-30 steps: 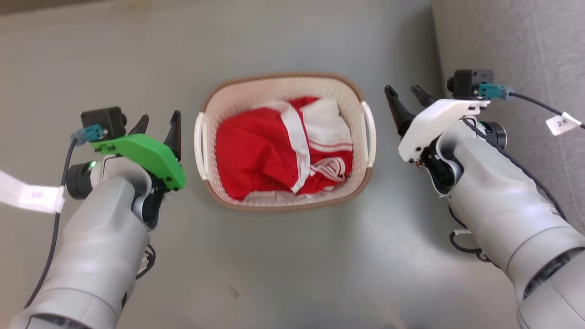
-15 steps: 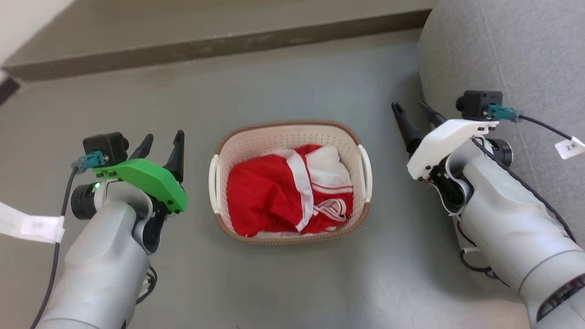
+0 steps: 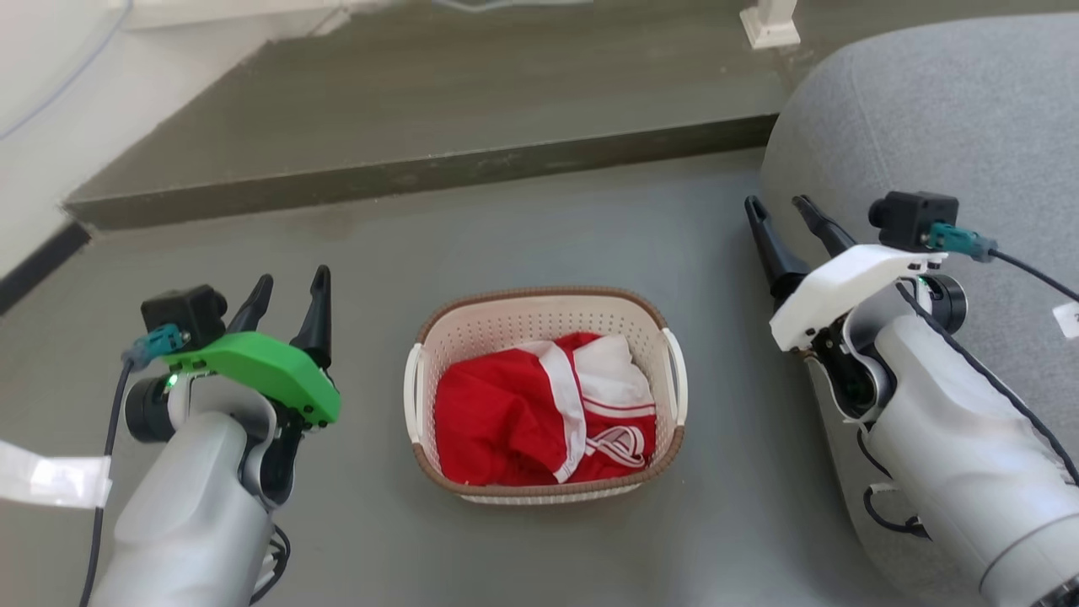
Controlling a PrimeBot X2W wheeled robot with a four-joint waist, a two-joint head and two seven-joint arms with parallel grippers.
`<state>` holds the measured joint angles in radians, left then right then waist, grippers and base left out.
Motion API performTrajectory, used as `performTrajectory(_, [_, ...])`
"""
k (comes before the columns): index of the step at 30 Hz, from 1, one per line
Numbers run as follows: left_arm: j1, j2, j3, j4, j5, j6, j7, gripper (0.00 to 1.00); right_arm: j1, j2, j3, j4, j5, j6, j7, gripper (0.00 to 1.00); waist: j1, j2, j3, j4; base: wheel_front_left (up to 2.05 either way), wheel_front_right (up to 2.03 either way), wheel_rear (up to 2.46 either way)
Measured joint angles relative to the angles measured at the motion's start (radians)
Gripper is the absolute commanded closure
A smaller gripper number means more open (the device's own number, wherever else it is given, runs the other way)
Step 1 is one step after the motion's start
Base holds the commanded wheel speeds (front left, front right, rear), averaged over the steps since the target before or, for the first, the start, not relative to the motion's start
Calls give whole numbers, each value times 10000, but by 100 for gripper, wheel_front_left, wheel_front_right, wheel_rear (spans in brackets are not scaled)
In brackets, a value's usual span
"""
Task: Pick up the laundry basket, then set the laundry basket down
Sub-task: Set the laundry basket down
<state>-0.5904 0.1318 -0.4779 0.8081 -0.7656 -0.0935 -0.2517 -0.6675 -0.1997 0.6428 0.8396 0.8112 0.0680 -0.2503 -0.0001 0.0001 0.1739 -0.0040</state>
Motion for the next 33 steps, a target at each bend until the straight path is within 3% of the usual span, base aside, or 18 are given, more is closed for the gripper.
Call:
performTrajectory(24, [2431, -123, 2046, -3103, 1728, 449, -2, 0, 3024, -213, -2554, -3986, -2529, -953, -13, 0, 0, 0, -941, -15, 0, 0, 0])
performTrajectory(33, [3327, -337, 2537, -4019, 2307, 451, -2, 0, 4109, -84, -3114, -5120, -3300, -978, -15, 0, 0, 0, -1031, 2, 0, 0, 0])
